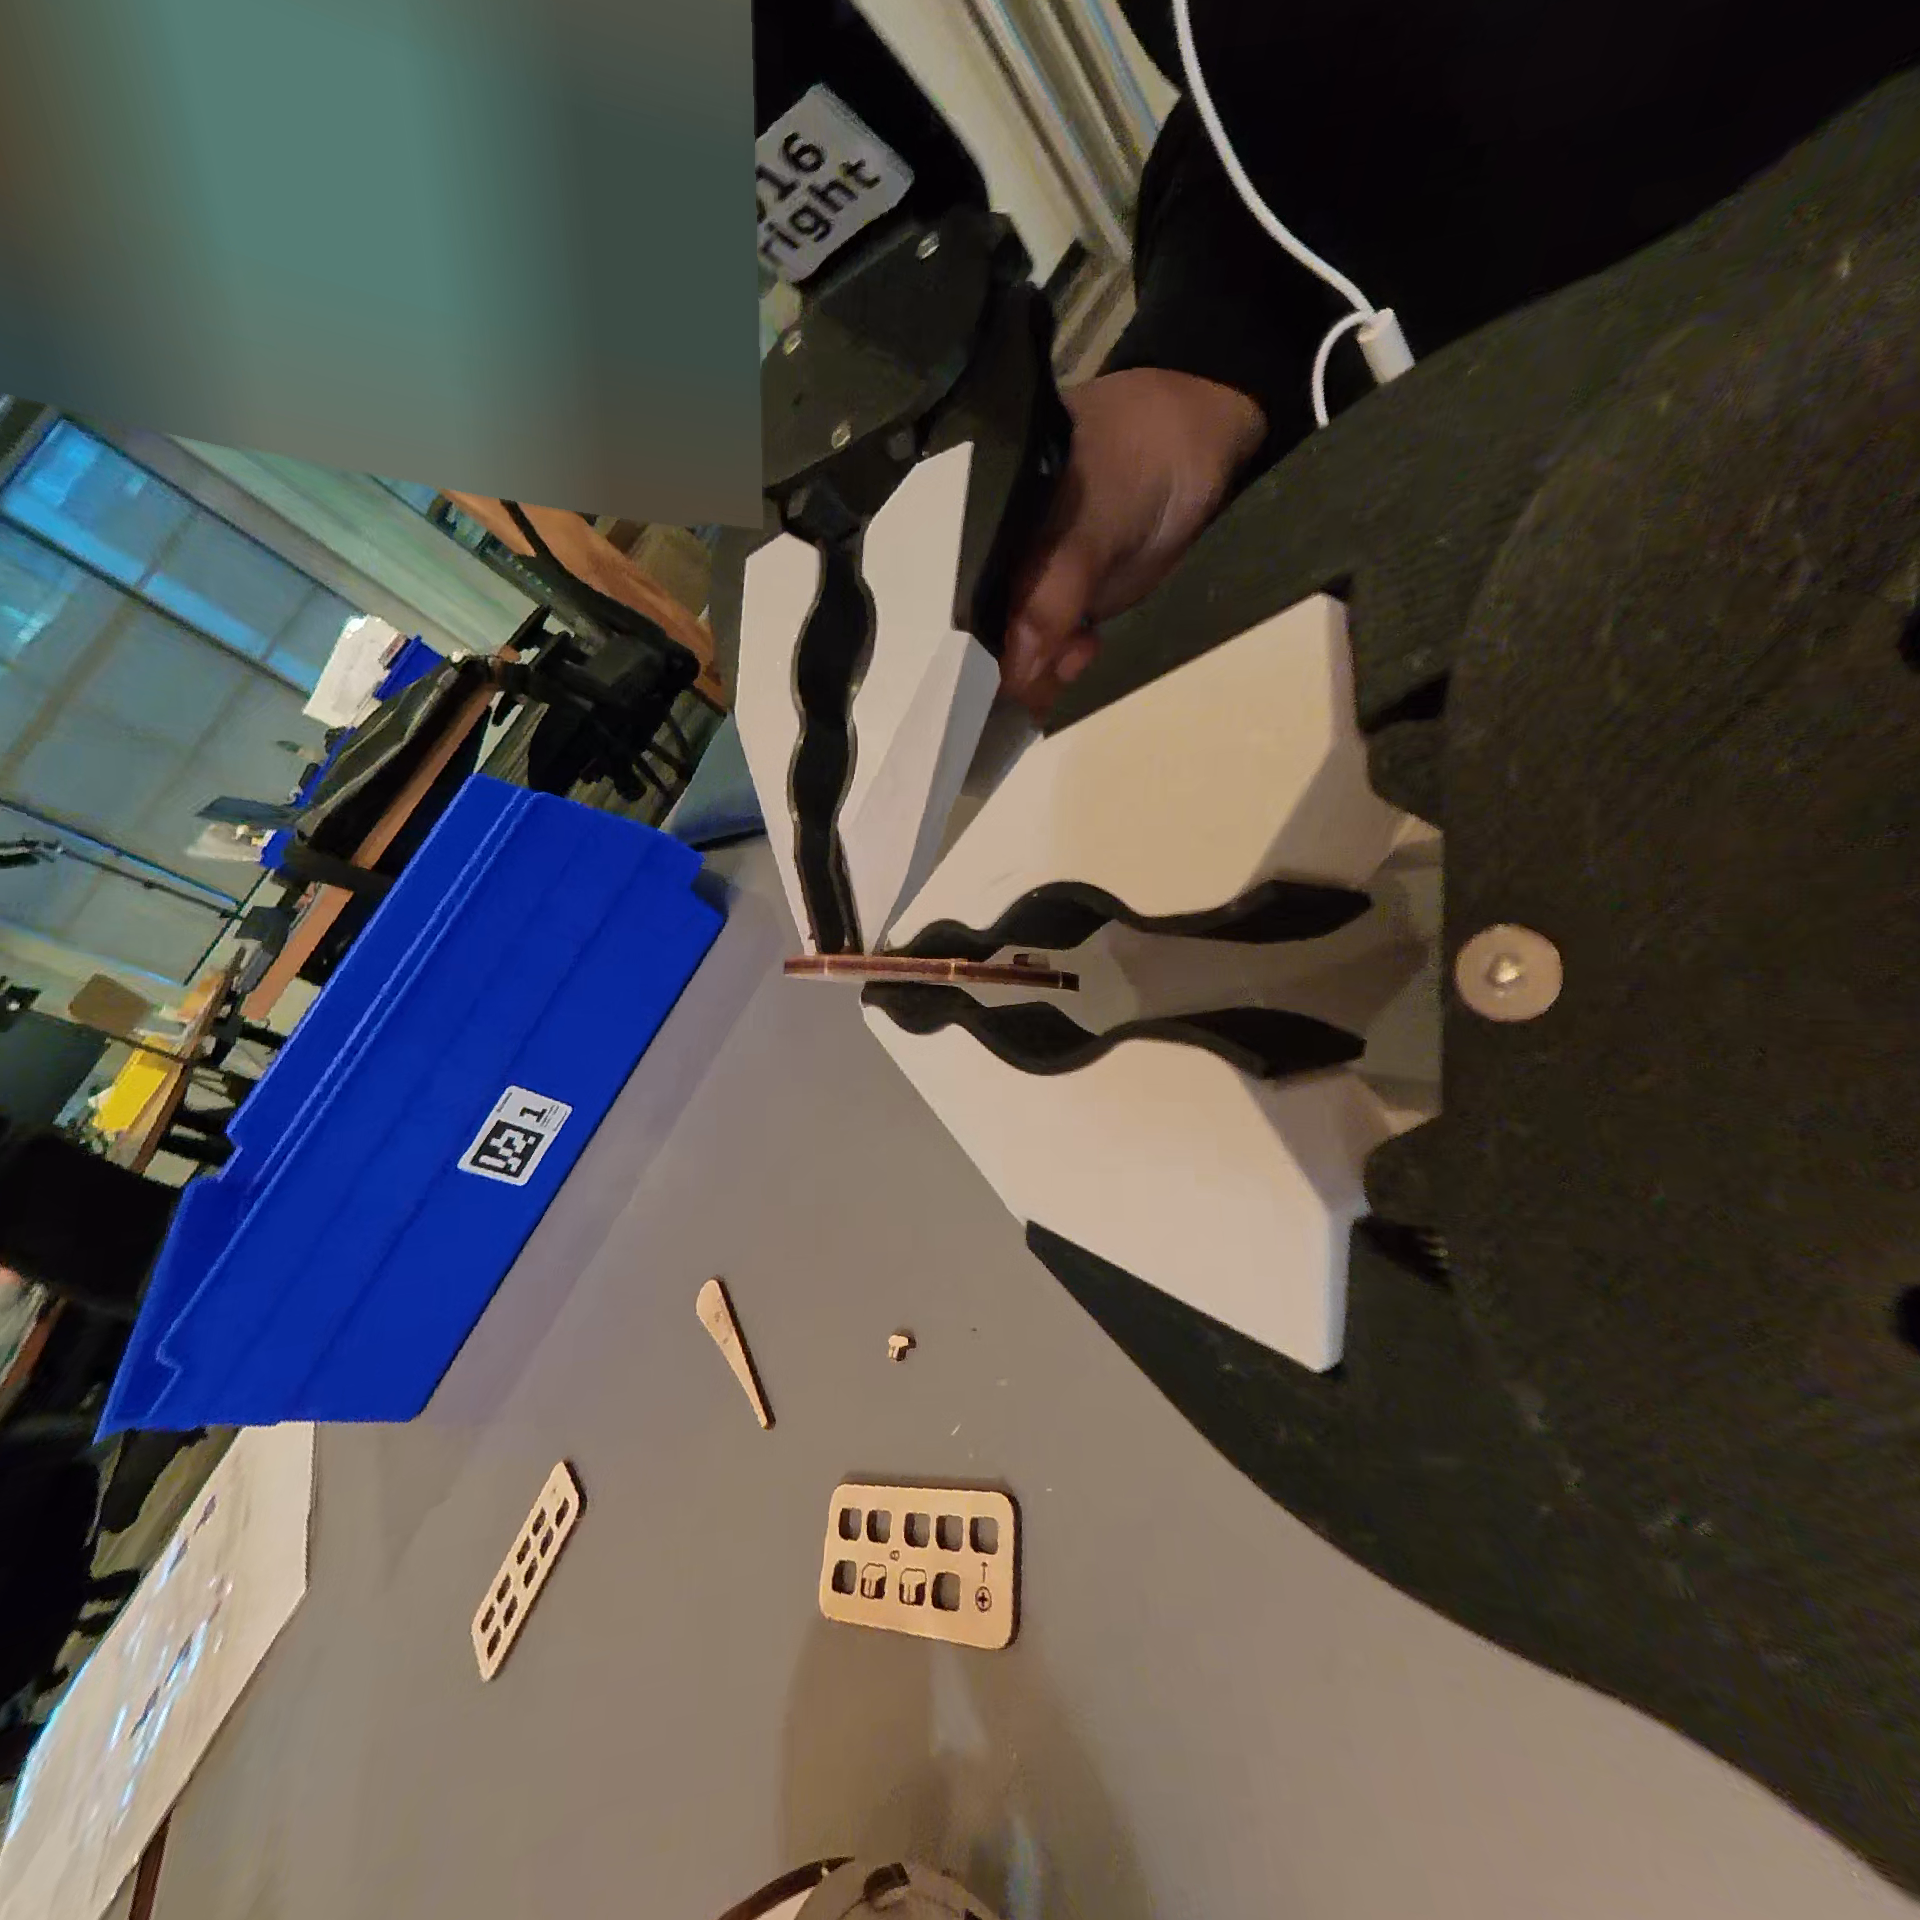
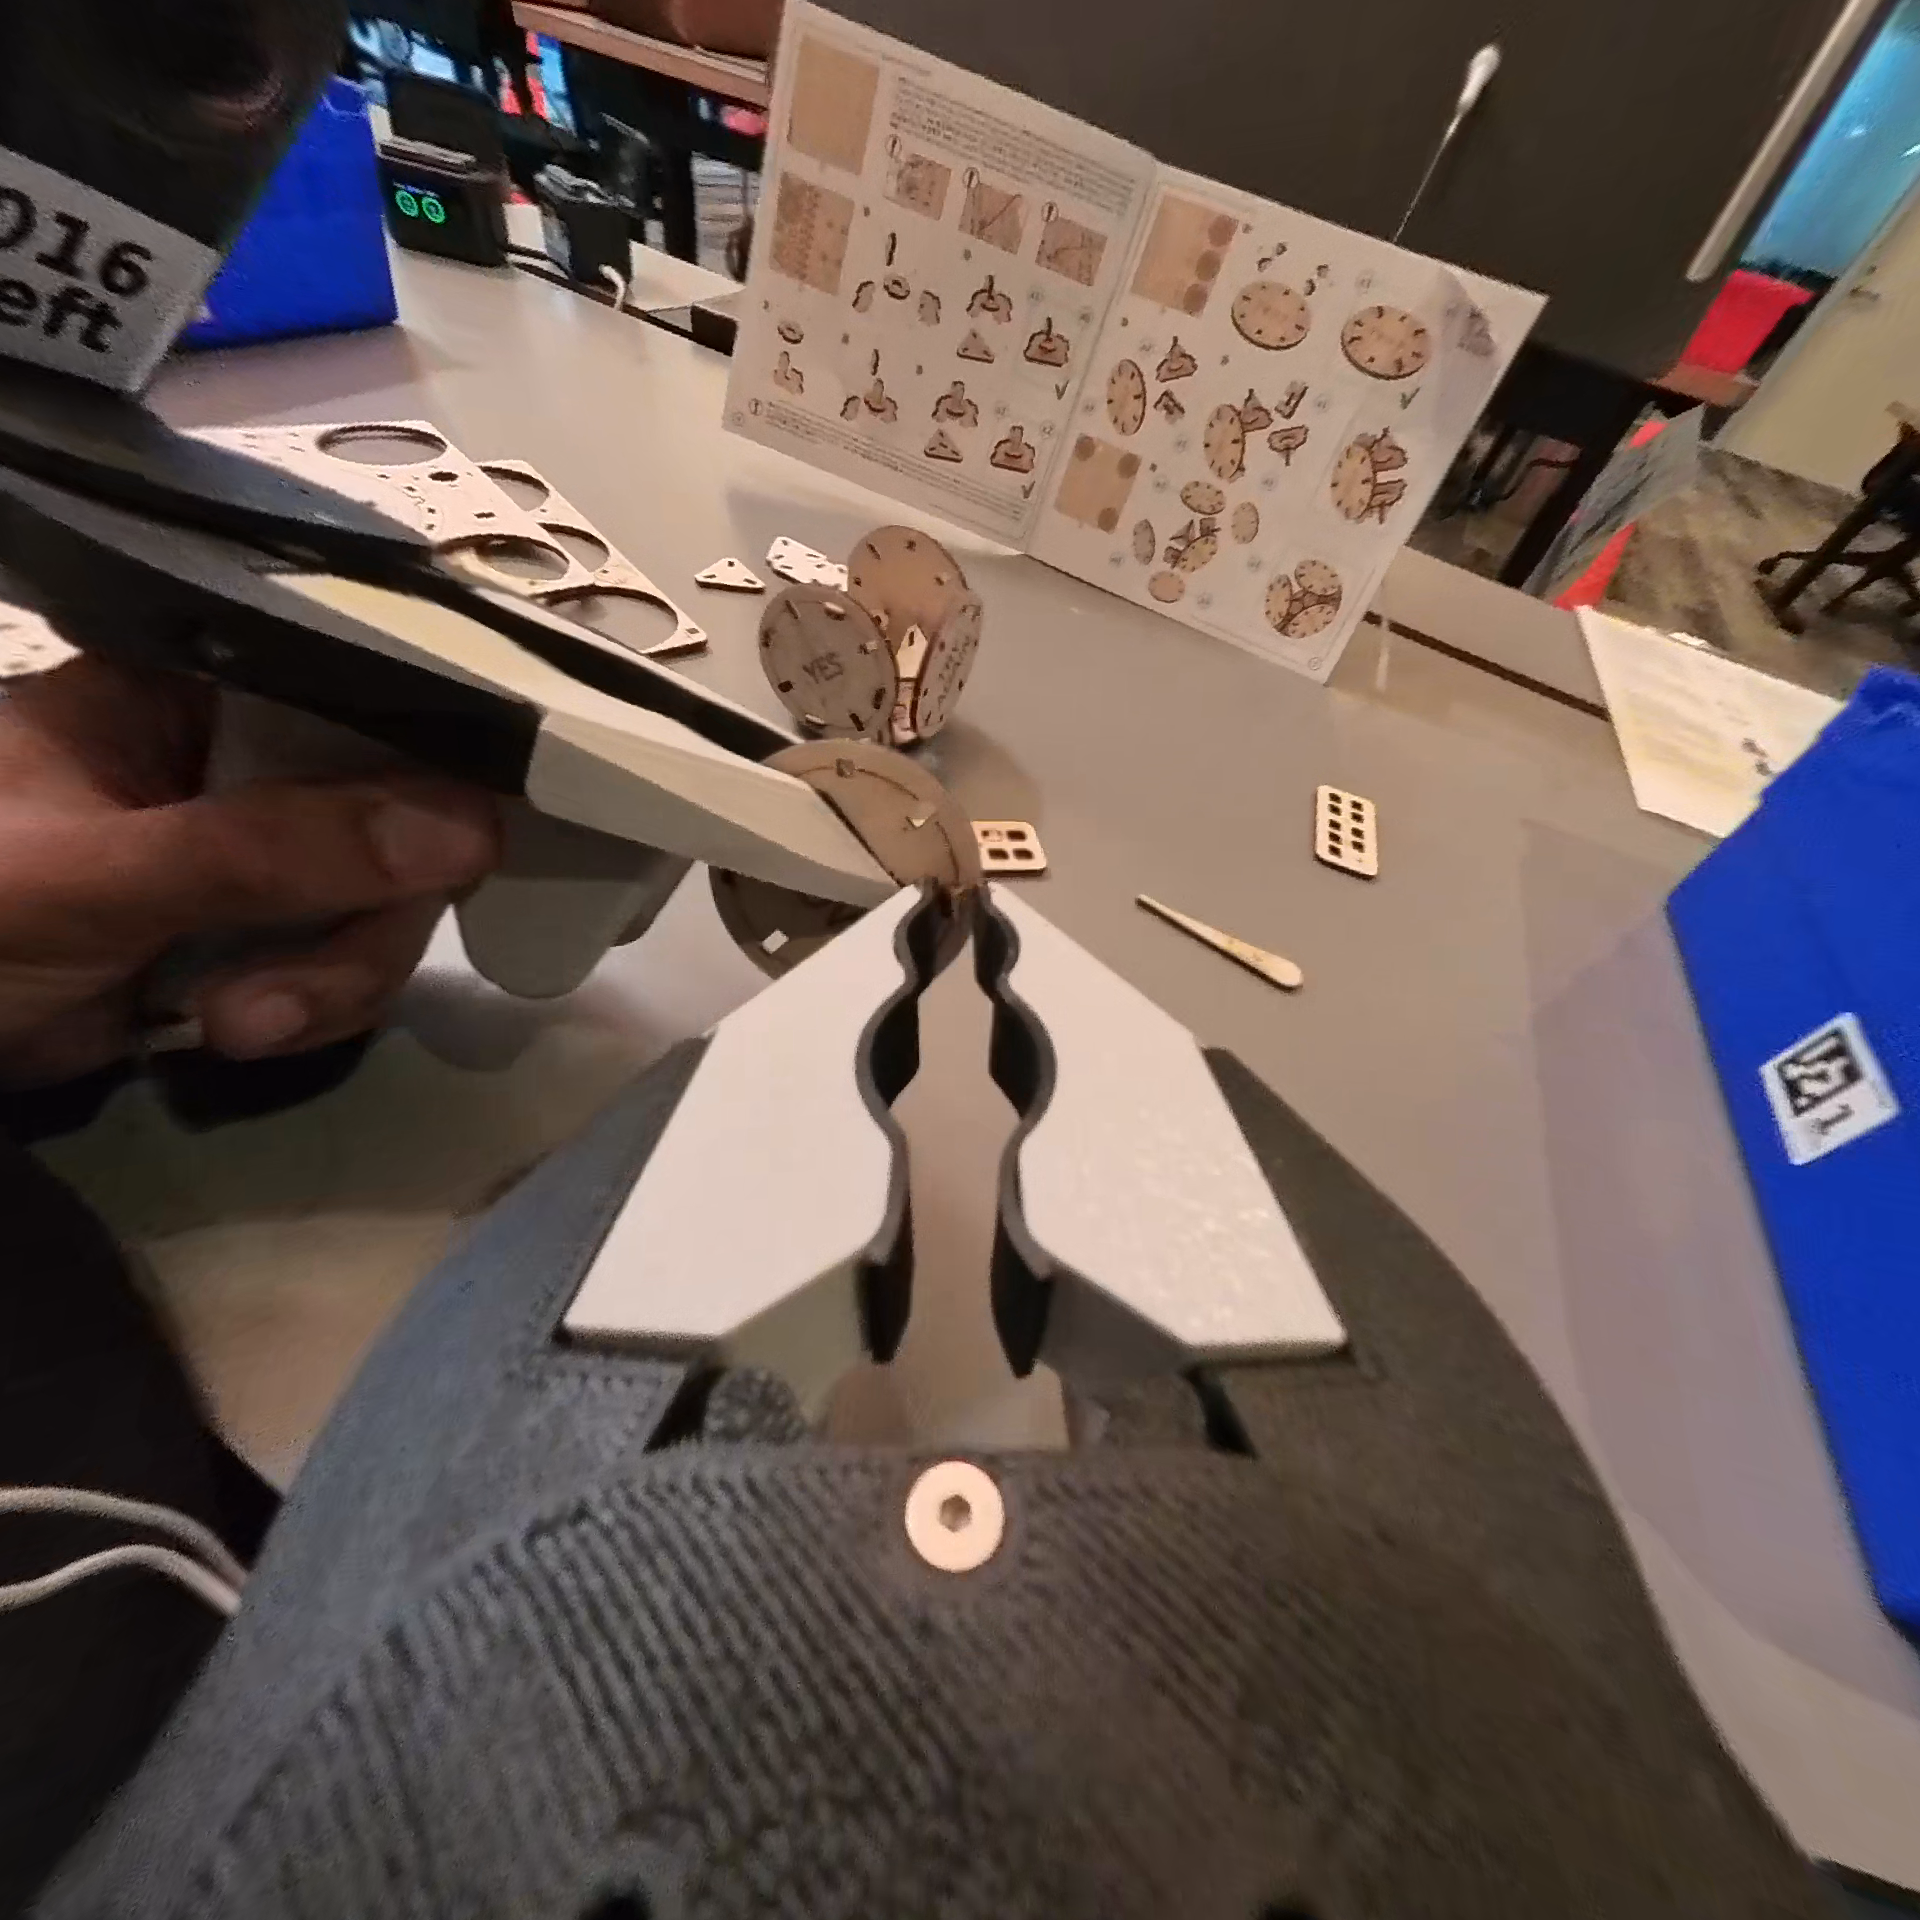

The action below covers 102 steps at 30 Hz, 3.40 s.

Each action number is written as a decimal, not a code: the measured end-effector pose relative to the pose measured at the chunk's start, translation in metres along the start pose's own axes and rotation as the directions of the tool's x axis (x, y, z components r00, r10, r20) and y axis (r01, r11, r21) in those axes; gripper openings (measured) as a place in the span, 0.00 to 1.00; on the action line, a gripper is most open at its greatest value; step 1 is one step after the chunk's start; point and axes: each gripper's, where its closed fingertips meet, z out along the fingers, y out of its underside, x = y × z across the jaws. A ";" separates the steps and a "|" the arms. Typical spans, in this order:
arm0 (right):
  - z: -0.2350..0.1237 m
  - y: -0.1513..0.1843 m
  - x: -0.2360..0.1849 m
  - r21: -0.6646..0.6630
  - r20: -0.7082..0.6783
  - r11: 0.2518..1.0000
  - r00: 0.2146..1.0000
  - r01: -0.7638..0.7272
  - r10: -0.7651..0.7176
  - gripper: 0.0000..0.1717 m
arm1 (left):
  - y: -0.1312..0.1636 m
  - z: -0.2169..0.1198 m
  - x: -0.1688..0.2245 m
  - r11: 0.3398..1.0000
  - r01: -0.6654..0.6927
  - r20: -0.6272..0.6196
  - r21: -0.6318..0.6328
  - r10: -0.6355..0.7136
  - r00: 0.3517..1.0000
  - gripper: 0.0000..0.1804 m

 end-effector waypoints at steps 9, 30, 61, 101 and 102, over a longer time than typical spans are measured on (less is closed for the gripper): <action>0.004 0.003 -0.001 0.003 0.058 0.996 0.994 -0.092 0.092 0.01 | 0.001 0.001 -0.004 1.000 -0.003 0.048 -0.001 0.004 0.999 0.00; -0.008 0.049 -0.004 -0.310 0.276 0.880 0.851 -0.360 0.446 0.01 | 0.039 0.016 -0.017 0.917 0.297 0.002 -0.265 -0.307 0.952 0.00; 0.025 0.063 -0.003 -0.555 0.349 0.827 0.876 -0.095 0.334 0.01 | 0.055 0.000 -0.030 0.845 -0.257 0.091 -0.470 0.336 0.938 0.00; 0.031 0.070 -0.019 -0.771 0.547 0.503 0.811 0.391 0.207 0.01 | 0.066 0.001 -0.036 0.686 -0.453 0.131 -0.569 0.619 0.774 0.00; 0.031 0.070 -0.019 -0.768 0.551 0.502 0.809 0.397 0.203 0.01 | 0.066 0.001 -0.036 0.686 -0.453 0.132 -0.569 0.620 0.773 0.00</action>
